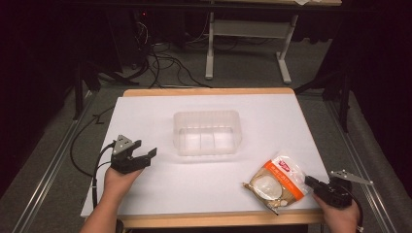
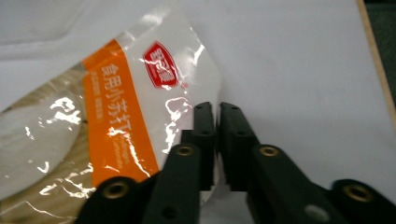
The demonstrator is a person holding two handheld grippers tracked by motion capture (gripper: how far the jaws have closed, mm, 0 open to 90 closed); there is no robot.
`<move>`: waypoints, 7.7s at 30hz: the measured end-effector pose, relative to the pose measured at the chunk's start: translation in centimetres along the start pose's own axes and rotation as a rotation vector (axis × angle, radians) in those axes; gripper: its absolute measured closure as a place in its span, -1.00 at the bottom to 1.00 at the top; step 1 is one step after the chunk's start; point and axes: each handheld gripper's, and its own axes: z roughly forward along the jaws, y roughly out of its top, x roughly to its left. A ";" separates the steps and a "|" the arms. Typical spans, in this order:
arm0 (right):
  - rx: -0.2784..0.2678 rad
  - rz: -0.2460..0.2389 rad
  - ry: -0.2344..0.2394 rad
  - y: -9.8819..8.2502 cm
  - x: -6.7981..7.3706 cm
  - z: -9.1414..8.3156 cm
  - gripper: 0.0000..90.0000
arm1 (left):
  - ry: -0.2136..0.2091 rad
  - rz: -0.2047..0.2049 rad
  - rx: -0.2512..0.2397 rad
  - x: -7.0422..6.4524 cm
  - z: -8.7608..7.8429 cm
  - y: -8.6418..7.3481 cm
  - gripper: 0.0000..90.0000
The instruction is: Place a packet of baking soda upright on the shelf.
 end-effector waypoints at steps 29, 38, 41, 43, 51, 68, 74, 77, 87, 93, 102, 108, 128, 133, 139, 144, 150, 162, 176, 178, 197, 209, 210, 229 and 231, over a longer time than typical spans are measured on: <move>-0.407 -0.164 0.035 9.4 6.2 -3.1 1.00 | 0.043 0.013 0.008 0.2 -1.6 -1.3 -0.33; -0.465 -0.182 0.005 12.0 8.1 -3.8 1.00 | 0.039 0.019 0.006 0.2 -1.6 -1.2 -0.33; -0.464 -0.183 0.019 11.4 8.7 -3.3 1.00 | 0.037 0.022 0.007 0.2 -1.6 -1.2 -0.33; -0.475 -0.175 0.036 10.9 9.0 -3.3 1.00 | 0.037 0.023 0.007 0.2 -1.6 -1.2 -0.33; -0.474 -0.203 0.039 8.4 9.5 -3.7 1.00 | 0.035 0.040 0.017 0.0 -1.4 -1.2 -0.33; -0.498 -0.138 -0.022 6.0 7.2 -4.6 0.98 | 0.033 0.050 0.021 -0.2 -1.4 -1.2 -0.33; -0.491 -0.113 -0.019 5.3 6.4 -4.9 0.88 | 0.033 0.052 0.021 -0.2 -1.4 -1.2 -0.33; -0.479 -0.121 -0.009 5.0 6.4 -4.7 0.86 | 0.031 0.054 0.026 -0.2 -1.4 -1.2 -0.33; -0.399 -0.165 -0.004 4.6 7.4 -2.9 0.67 | 0.027 0.060 0.031 -0.2 -1.4 -1.2 -0.33; -0.354 -0.157 -0.010 4.7 7.4 -2.0 0.50 | 0.023 0.066 0.034 -0.3 -1.4 -1.2 -0.33; -0.353 -0.142 -0.053 5.2 7.3 -1.4 0.31 | 0.022 0.068 0.035 -0.3 -1.4 -1.2 -0.33; -0.352 -0.145 -0.031 5.1 7.1 -1.4 0.49 | 0.023 0.071 0.036 -0.3 -1.3 -1.2 -0.33; -0.369 -0.144 -0.011 5.5 7.3 -1.1 1.00 | 0.022 0.083 0.036 -0.5 -1.2 -1.2 -0.33; -0.380 -0.149 -0.011 6.1 7.7 -1.1 1.00 | 0.022 0.085 0.036 -0.5 -1.2 -1.3 -0.33; -0.409 -0.164 -0.015 6.8 8.2 -1.4 1.00 | 0.020 0.088 0.034 -0.5 -1.2 -1.3 -0.33; -0.437 -0.169 -0.009 7.1 8.5 -2.1 1.00 | 0.019 0.089 0.031 -0.6 -1.2 -1.2 -0.33; -0.462 -0.188 0.011 7.7 9.2 -2.9 1.00 | 0.022 0.095 0.029 -0.7 -1.2 -1.3 -0.33; -0.514 -0.204 0.066 10.6 11.5 -3.7 1.00 | 0.024 0.090 0.021 -0.5 -1.3 -1.3 -0.34; -0.541 -0.252 0.146 13.7 16.3 -3.3 1.00 | 0.025 0.090 0.011 -0.5 -1.4 -1.2 -0.34; -0.538 -0.258 0.160 13.9 16.9 -3.0 1.00 | 0.025 0.093 0.012 -0.5 -1.5 -1.2 -0.34; -0.502 -0.308 0.266 15.6 23.3 1.9 1.00 | 0.022 0.090 0.001 -0.3 -1.6 -1.2 -0.34; -0.485 -0.323 0.305 16.2 25.8 4.8 1.00 | 0.019 0.085 -0.007 -0.4 -1.6 -1.1 -0.34; -0.484 -0.319 0.310 16.3 25.9 4.9 1.00 | 0.019 0.085 -0.007 -0.4 -1.6 -1.1 -0.34; -0.467 -0.295 0.345 17.2 28.4 9.1 1.00 | 0.015 0.080 -0.009 -0.3 -1.6 -1.1 -0.34; -0.462 -0.286 0.347 17.3 28.7 9.7 1.00 | 0.015 0.079 -0.008 -0.3 -1.6 -1.1 -0.34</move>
